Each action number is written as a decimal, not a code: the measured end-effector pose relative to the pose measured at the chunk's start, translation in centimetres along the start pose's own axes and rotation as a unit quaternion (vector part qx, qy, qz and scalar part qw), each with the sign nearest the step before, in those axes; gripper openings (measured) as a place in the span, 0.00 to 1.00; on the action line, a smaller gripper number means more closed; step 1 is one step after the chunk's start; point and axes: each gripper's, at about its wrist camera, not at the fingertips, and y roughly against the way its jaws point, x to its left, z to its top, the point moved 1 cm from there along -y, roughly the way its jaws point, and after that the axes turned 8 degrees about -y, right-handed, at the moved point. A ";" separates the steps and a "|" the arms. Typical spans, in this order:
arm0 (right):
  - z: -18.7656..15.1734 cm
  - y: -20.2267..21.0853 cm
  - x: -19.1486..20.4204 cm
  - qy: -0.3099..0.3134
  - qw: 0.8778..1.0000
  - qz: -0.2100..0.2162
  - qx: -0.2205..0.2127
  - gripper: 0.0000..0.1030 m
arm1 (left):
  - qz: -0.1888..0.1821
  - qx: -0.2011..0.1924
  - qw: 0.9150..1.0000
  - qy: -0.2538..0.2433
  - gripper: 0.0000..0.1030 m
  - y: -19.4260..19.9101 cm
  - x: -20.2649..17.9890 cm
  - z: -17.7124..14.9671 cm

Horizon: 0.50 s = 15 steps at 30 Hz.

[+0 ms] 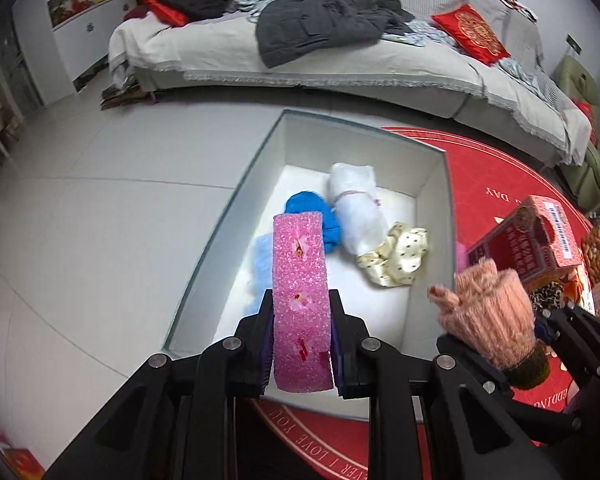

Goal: Organize soft objects
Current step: 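Carry the pink sponge and pink knit sock over the open white box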

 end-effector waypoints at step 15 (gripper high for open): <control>-0.6 -1.2 1.3 0.023 1.000 -0.001 0.015 0.48 | -0.001 0.012 1.000 0.027 0.24 -1.9 2.4 -1.0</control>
